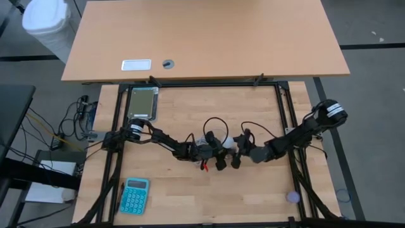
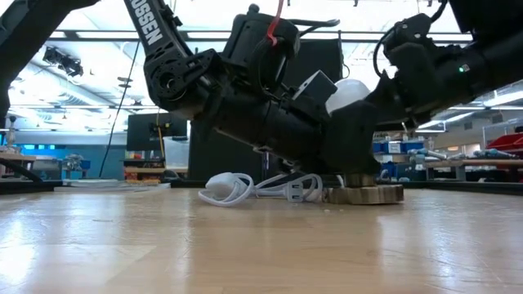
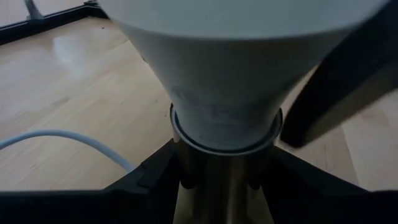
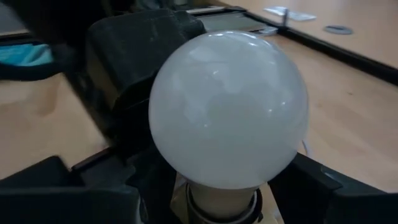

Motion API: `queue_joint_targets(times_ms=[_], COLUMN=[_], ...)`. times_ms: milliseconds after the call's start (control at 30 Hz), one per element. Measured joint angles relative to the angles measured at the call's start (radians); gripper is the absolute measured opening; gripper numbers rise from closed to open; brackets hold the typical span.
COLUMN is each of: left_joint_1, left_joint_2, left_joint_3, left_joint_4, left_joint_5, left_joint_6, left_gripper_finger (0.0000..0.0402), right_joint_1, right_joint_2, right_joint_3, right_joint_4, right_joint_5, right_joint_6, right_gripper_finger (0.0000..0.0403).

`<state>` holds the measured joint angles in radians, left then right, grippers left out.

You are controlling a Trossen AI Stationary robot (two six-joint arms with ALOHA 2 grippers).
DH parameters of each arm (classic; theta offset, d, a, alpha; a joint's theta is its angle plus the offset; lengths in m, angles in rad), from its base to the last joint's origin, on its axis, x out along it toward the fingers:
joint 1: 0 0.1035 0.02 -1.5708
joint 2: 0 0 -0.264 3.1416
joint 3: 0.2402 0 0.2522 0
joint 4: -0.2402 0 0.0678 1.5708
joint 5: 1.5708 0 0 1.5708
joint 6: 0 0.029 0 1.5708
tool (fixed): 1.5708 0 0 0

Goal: Screw lightbulb
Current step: Insert the lightbulb into the lamp

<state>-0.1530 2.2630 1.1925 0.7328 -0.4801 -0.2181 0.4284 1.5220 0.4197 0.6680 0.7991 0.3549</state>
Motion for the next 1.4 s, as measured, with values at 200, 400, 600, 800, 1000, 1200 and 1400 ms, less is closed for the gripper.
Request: queue_joint_targets(times_ms=[200, 400, 600, 800, 1000, 1200, 1400], left_joint_1=[-0.003, -0.003, -0.011, -0.013, -0.012, -0.009, -0.008], left_joint_2=[-0.001, -0.001, 0.000, 0.001, 0.003, 0.003, 0.003], left_joint_3=[0.000, 0.000, -0.004, -0.004, -0.004, -0.004, -0.004], left_joint_4=[-0.003, -0.004, -0.002, 0.007, 0.014, 0.016, 0.020], left_joint_5=[-0.022, -0.032, -0.039, -0.037, 0.003, 0.025, 0.114], left_joint_6=[-0.020, -0.024, -0.014, 0.002, 0.018, 0.030, 0.091], left_gripper_finger=[0.0193, 0.0193, 0.0193, 0.0193, 0.0193, 0.0193, 0.0193], right_joint_1=[0.051, 0.076, 0.097, 0.091, 0.097, 0.093, 0.034], right_joint_2=[0.077, 0.157, 0.178, 0.112, 0.013, -0.083, -0.142], right_joint_3=[0.083, 0.155, 0.182, 0.149, 0.073, -0.044, -0.199], right_joint_4=[-0.071, -0.123, -0.160, -0.182, -0.196, -0.137, 0.089], right_joint_5=[0.170, 0.291, 0.328, 0.207, 0.111, 0.013, -0.169], right_joint_6=[0.088, 0.258, 0.261, 0.238, 0.158, 0.050, -0.095], right_gripper_finger=[0.0230, 0.0230, 0.0231, 0.0257, 0.0323, 0.0362, 0.0360])
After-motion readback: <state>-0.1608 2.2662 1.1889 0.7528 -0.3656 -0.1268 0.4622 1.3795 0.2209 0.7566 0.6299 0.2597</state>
